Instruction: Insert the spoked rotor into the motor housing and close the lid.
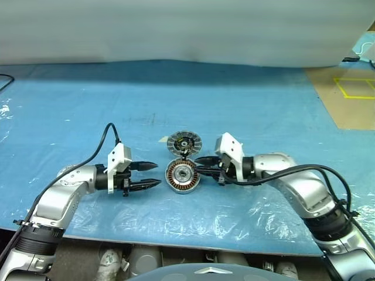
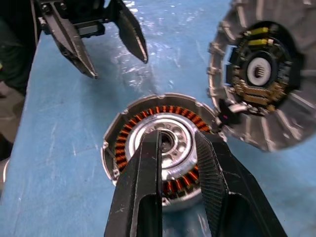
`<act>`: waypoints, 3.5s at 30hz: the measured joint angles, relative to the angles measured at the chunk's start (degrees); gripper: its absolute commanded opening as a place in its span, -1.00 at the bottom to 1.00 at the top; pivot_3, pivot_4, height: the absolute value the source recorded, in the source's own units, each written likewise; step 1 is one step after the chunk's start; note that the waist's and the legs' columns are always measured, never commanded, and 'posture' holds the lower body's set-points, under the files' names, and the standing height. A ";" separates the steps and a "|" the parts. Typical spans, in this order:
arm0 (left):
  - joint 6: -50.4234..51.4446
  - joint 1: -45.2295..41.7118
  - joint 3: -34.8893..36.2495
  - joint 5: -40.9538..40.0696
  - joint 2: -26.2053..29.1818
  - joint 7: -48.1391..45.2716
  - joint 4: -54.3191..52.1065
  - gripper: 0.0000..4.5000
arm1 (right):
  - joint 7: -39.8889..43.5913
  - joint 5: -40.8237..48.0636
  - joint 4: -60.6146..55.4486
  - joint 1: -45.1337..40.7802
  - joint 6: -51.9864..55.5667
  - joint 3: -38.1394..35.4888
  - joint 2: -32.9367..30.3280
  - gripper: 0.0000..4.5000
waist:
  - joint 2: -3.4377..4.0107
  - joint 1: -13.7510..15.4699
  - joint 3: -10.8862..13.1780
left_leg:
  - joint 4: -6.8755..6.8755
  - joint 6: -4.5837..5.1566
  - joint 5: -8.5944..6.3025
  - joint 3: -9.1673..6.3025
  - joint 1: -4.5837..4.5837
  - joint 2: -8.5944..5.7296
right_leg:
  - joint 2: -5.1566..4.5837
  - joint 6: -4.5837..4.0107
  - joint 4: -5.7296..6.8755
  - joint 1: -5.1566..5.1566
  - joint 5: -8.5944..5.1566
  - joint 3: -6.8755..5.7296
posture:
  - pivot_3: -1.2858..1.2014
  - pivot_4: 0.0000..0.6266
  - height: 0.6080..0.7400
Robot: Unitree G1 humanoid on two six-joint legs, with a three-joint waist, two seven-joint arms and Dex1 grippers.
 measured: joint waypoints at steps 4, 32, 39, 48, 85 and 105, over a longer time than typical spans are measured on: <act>0.59 0.27 -0.04 -0.44 -0.02 0.23 -0.21 0.22 | 2.12 -2.57 5.94 -1.53 -1.92 2.96 2.16 -0.53 | 0.00 -0.06 0.00 | 0.01 0.00 0.00 0.00 0.02 0.01 | 0.01 -0.01 0.05 -0.01 0.00 0.00 | 0.03 -0.52 1.00; -5.90 -1.39 -0.48 1.16 -3.58 -0.12 -0.12 0.22 | 7.01 -9.07 12.13 -3.62 -6.07 6.97 8.04 -0.97 | -0.01 -0.11 -0.01 | 0.04 0.00 0.00 0.01 0.03 0.02 | 0.01 -0.02 0.10 -0.01 0.00 0.00 | 0.03 -0.52 1.00; -8.30 -1.56 -1.79 1.51 -3.60 -3.30 0.14 0.22 | 7.62 -12.90 17.45 -4.57 -14.45 8.50 9.02 -0.97 | -0.04 -0.14 -0.06 | 0.05 0.00 0.00 0.02 0.25 0.01 | 0.00 -0.02 0.12 0.18 0.00 0.02 | 0.03 -0.52 1.00; -11.11 -1.99 -1.49 3.31 -2.30 -4.03 3.71 0.22 | 9.62 -2.30 11.40 -3.50 -1.70 -0.05 8.81 -0.97 | -0.07 -0.05 -0.07 | 0.07 0.01 0.00 0.01 0.14 0.03 | 0.01 -0.02 0.12 0.10 0.01 0.01 | 0.03 -0.52 1.00; -9.95 -0.91 -1.82 2.24 -4.36 -1.38 2.56 0.22 | 8.48 -12.13 14.11 -4.35 -9.35 5.40 6.61 -0.97 | -0.07 -0.08 -0.07 | 0.07 0.01 0.00 0.02 0.12 0.02 | 0.01 -0.03 0.12 0.07 0.00 0.02 | 0.03 -0.52 1.00; -11.17 1.20 -1.98 3.12 -5.00 -0.71 1.69 0.22 | 11.07 -1.24 2.35 -3.45 0.88 -9.21 -1.53 -0.97 | -0.06 0.26 -0.06 | 0.02 0.01 0.00 0.02 0.05 0.02 | 0.01 -0.03 0.05 0.03 0.00 0.02 | 0.03 -0.52 1.00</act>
